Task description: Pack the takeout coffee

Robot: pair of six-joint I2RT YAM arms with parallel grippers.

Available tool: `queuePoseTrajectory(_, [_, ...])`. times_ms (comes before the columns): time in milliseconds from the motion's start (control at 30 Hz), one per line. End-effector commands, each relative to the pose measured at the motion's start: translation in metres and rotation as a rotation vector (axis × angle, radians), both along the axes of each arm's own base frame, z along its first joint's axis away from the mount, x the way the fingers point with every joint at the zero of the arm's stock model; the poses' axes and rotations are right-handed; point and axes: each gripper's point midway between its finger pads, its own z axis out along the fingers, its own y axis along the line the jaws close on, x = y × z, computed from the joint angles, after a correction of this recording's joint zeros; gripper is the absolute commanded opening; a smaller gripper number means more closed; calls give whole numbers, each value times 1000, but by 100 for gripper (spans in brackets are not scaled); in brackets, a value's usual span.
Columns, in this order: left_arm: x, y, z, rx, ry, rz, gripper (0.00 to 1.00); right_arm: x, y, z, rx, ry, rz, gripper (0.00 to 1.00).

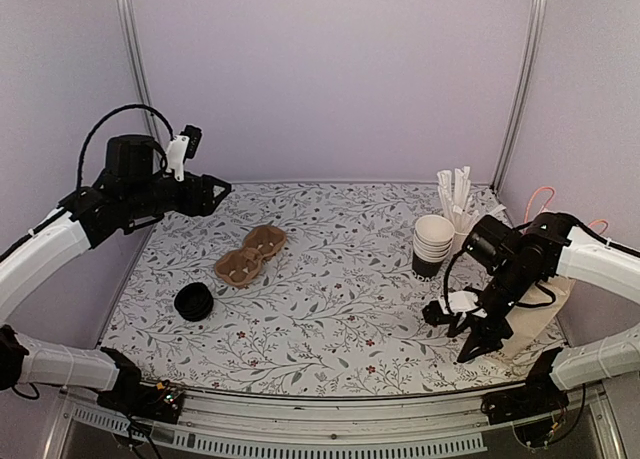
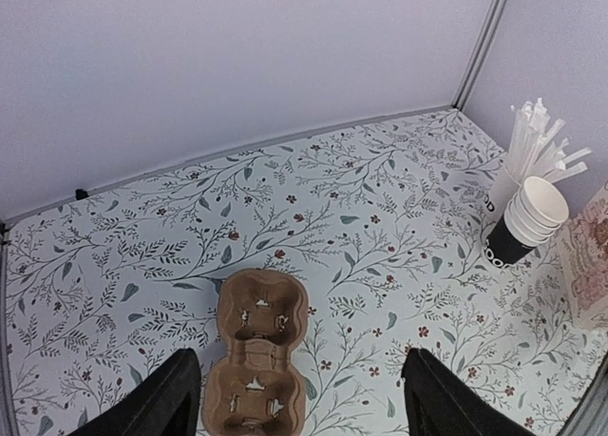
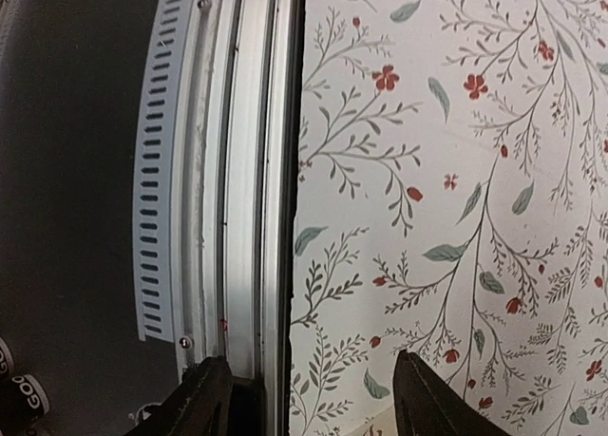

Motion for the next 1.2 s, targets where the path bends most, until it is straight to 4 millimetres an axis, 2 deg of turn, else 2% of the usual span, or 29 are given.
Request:
queuePoseTrajectory(0, [1,-8,1,-10,-16,-26,75,8,-39,-35,-194,-97,-8,58])
queuePoseTrajectory(67, [0,-8,0,-7,-16,-26,75,13,-49,-39,-223,-113,-33,55])
queuePoseTrajectory(167, [0,-8,-4,-9,-12,-27,75,30,-61,-34,-229,-162,-84,54])
queuePoseTrajectory(433, [-2,-14,-13,-41,10,-52,75,95,-115,-32,-307,-349,-220,50])
queuePoseTrajectory(600, [-4,-16,-18,-54,24,-61,75,143,-130,-32,-302,-438,-295,50])
queuePoseTrajectory(667, [-5,-16,-20,-59,31,-65,75,157,-131,-32,-290,-445,-318,50])
queuePoseTrajectory(733, [-7,-16,-21,-62,34,-64,75,164,-121,-25,-238,-429,-327,49])
queuePoseTrajectory(800, [-7,-14,-24,-61,45,-49,75,164,-99,-7,-112,-379,-325,49])
queuePoseTrajectory(900, [-2,-7,-33,-50,84,9,75,151,-59,33,141,-309,-287,56])
queuePoseTrajectory(967, [3,-2,-43,-30,128,57,74,136,-34,51,298,-265,-241,63])
queuePoseTrajectory(1067, [14,13,-65,36,205,170,73,119,-4,51,415,-234,-181,69])
queuePoseTrajectory(1167, [20,19,-89,90,287,222,71,115,21,33,448,-228,-154,70])
